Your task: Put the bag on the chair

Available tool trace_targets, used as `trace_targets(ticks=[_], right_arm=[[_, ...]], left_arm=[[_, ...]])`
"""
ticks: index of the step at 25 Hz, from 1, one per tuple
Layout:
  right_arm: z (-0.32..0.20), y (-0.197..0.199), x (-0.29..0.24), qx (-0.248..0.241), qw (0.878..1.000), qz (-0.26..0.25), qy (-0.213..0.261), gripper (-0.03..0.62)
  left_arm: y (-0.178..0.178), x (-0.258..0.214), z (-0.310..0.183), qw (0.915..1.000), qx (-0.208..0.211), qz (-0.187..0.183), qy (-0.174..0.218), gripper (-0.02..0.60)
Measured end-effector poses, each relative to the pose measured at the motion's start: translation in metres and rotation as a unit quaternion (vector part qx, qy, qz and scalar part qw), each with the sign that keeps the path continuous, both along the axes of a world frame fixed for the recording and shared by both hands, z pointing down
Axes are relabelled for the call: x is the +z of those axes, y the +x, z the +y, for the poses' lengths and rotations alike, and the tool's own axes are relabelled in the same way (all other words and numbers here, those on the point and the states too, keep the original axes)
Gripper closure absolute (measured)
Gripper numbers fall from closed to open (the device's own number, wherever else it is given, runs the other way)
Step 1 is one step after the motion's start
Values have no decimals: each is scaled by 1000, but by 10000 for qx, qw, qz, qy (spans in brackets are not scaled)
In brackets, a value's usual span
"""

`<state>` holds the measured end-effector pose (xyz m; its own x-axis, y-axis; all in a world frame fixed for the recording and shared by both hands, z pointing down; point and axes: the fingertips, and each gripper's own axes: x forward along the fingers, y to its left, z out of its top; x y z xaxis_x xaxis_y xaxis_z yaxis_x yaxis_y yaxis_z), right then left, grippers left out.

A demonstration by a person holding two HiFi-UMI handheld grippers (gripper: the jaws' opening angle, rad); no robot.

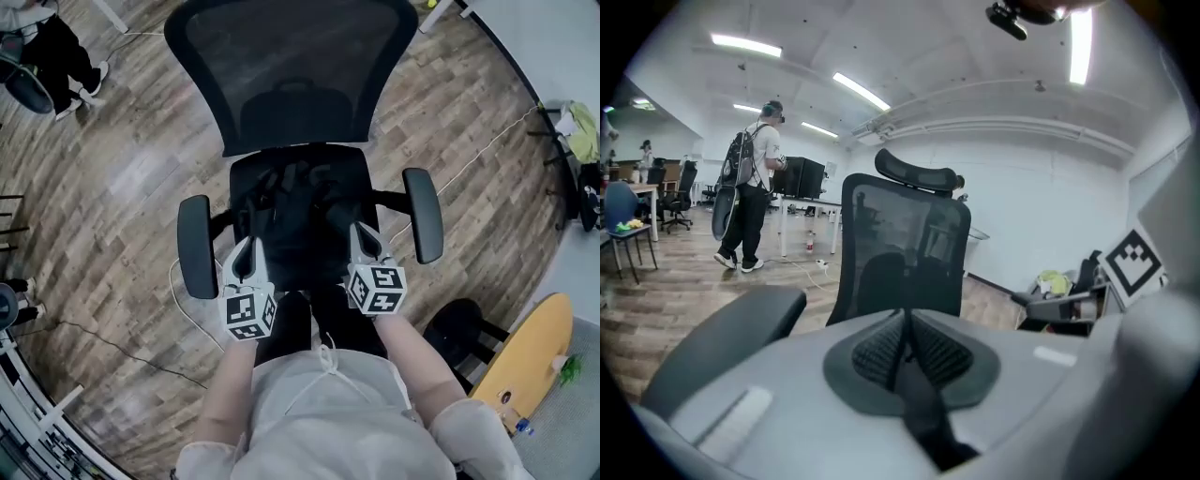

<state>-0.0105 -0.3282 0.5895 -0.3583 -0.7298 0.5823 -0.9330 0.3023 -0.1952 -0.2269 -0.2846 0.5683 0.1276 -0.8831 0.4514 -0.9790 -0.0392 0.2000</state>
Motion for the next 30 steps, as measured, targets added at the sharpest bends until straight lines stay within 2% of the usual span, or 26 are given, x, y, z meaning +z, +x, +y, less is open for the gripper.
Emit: trace_targets(ticks=[2, 8, 12, 15, 23, 26, 30], right_arm=[[-6, -2, -29, -119, 9997, -9, 211, 595], [-28, -2, -118, -298, 9954, -204, 887, 595], [-34, -10, -172, -359, 9936, -445, 976, 595], [-38, -18, -221, -461, 9883, -620, 1319, 595], [-23, -24, -326, -797, 9679, -776, 2255, 595], [-14, -30, -342, -956, 9621, -859, 2406, 595], [-2, -34, -346, -978, 9619, -962, 2365, 597]], left_arm=[[1, -27, -4, 9998, 87, 30, 177, 574], [10, -116, -26, 9960, 255, 0, 859, 574], [17, -189, -37, 9870, 364, 133, 1558, 574], [20, -237, -44, 9798, 397, 116, 1957, 574], [24, -313, -42, 9735, 249, -344, 2249, 574], [25, -331, -38, 9700, 248, -448, 2377, 574], [26, -340, -33, 9691, 253, -569, 2388, 574]])
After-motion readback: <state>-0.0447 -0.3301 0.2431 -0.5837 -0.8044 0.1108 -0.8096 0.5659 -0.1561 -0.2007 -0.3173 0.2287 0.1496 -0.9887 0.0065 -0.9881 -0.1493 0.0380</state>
